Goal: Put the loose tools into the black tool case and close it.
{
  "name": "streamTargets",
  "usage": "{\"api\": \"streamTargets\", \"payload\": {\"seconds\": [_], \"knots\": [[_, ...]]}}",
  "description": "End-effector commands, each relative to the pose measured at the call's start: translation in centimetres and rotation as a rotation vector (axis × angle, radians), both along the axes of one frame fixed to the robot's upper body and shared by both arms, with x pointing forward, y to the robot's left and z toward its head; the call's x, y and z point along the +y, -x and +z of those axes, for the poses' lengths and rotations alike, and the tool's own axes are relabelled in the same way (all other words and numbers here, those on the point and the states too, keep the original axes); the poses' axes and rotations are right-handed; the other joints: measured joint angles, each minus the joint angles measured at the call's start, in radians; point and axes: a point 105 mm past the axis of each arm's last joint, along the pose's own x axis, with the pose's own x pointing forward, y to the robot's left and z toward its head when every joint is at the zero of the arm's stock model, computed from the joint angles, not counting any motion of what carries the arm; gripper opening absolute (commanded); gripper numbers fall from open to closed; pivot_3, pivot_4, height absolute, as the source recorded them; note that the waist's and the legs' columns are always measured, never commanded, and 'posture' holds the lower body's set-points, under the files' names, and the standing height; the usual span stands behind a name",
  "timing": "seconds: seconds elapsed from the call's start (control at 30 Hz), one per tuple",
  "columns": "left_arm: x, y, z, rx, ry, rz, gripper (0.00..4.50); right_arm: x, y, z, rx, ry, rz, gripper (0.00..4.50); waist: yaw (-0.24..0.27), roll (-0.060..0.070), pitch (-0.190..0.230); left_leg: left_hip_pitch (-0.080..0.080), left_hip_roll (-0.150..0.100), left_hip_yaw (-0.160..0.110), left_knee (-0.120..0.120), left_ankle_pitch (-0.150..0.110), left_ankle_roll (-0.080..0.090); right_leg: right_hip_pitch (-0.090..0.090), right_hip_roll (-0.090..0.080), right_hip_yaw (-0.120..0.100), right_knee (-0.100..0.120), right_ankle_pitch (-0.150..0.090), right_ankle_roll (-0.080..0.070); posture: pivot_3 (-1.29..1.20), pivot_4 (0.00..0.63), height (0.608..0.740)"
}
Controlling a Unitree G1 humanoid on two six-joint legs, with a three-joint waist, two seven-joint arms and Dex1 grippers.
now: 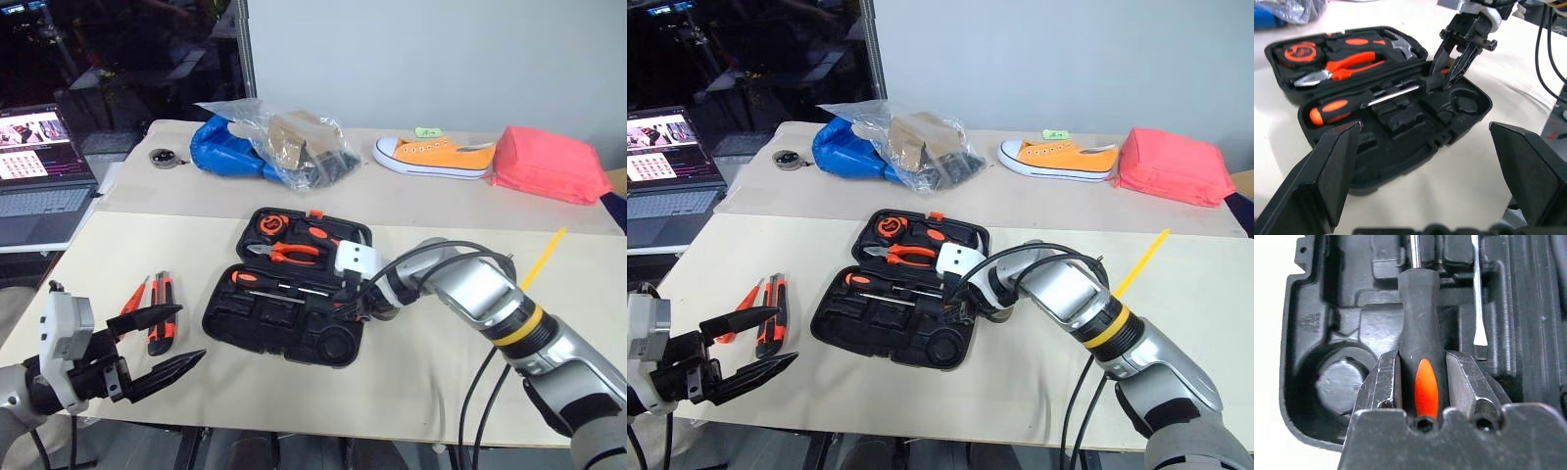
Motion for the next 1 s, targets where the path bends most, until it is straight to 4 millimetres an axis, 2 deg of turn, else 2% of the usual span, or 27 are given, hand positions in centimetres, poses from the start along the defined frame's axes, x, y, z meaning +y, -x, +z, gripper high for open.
{"api": "streamTargets", "payload": {"seconds": [0.03, 0.3, 0.33, 0.37, 0.43, 0.7, 0.77, 0.87, 0.93, 1.0], "knots": [[-0.3, 0.0, 0.6, -0.044, -0.017, -0.006, 4.50, -0.3, -0.6, -0.5, -0.012, 0.040, -0.018, 1.00, 0.000, 0.000, 0.000, 0.000, 0.000, 0.000, 0.000, 0.000, 0.000, 0.000, 0.000, 0.000, 0.000, 0.000, 0.000, 0.00, 0.150, 0.740], [-0.3, -0.1, 0.6, -0.044, -0.021, -0.012, 4.50, -0.4, -0.3, -1.5, -0.024, 0.100, 0.066, 1.00, -0.001, 0.000, -0.001, 0.003, 0.001, 0.000, 0.000, 0.000, 0.000, 0.003, 0.001, 0.000, 0.001, -0.001, -0.001, 0.00, 0.150, 0.740], [-0.3, -0.2, 0.6, -0.044, -0.021, -0.013, 4.50, -0.4, -0.3, -1.3, -0.033, 0.099, 0.074, 1.50, 0.000, 0.000, -0.001, 0.004, 0.001, 0.000, 0.000, 0.000, 0.000, 0.003, 0.001, 0.000, 0.001, -0.001, -0.001, 0.00, 0.150, 0.740], [-0.3, -0.2, 0.6, -0.043, -0.020, -0.013, 4.50, -0.5, -0.5, -0.9, -0.049, 0.085, 0.068, 2.01, 0.000, 0.000, -0.001, 0.005, 0.001, 0.000, 0.000, 0.000, 0.000, 0.004, 0.001, 0.000, 0.001, -0.001, -0.001, 0.00, 0.150, 0.740], [-0.2, -0.2, 0.6, -0.042, -0.019, -0.012, 4.50, -0.4, -0.8, 0.2, -0.075, 0.044, 0.049, 2.56, 0.000, -0.001, -0.001, 0.005, 0.001, 0.000, 0.000, 0.000, 0.000, 0.004, 0.001, 0.000, 0.001, -0.001, -0.001, 0.00, 0.150, 0.740], [-0.1, -0.2, 0.3, -0.041, -0.012, -0.003, 4.50, 0.7, 0.7, 4.9, -0.063, -0.225, 0.085, 2.56, -0.001, 0.000, 0.000, -0.002, 0.001, 0.000, -0.001, 0.000, 0.000, -0.003, 0.001, 0.000, 0.002, -0.001, -0.002, 0.00, 0.150, 0.740], [-0.1, -0.2, 0.3, -0.043, -0.010, -0.002, 4.50, 1.5, 0.8, 6.0, -0.092, -0.359, 0.099, 2.05, -0.001, -0.001, -0.001, -0.002, 0.001, -0.001, -0.002, 0.000, 0.000, -0.003, 0.001, 0.000, 0.002, -0.002, -0.002, 0.00, 0.150, 0.740], [-0.1, -0.2, 0.1, -0.043, -0.007, 0.001, 4.50, 1.9, 1.1, 6.3, -0.093, -0.445, 0.107, 1.17, -0.001, -0.001, -0.001, -0.002, 0.001, -0.001, -0.002, 0.000, 0.000, -0.003, 0.002, 0.000, 0.002, -0.002, -0.002, 0.00, 0.150, 0.740], [-0.2, -0.2, 0.0, -0.044, -0.003, 0.008, 4.50, 2.4, 1.1, 5.1, -0.142, -0.469, 0.107, 0.47, -0.001, -0.001, -0.001, -0.002, 0.001, -0.001, -0.002, 0.000, 0.000, -0.003, 0.001, 0.000, 0.002, -0.002, -0.002, 0.00, 0.150, 0.740], [-0.2, -0.2, -0.2, -0.044, 0.000, 0.016, 4.50, 2.7, 0.8, 3.6, -0.182, -0.476, 0.080, 0.03, 0.000, -0.001, -0.001, -0.001, 0.001, -0.001, -0.001, 0.000, 0.000, -0.001, 0.001, -0.001, 0.002, -0.002, -0.002, 0.00, 0.150, 0.740]]}}
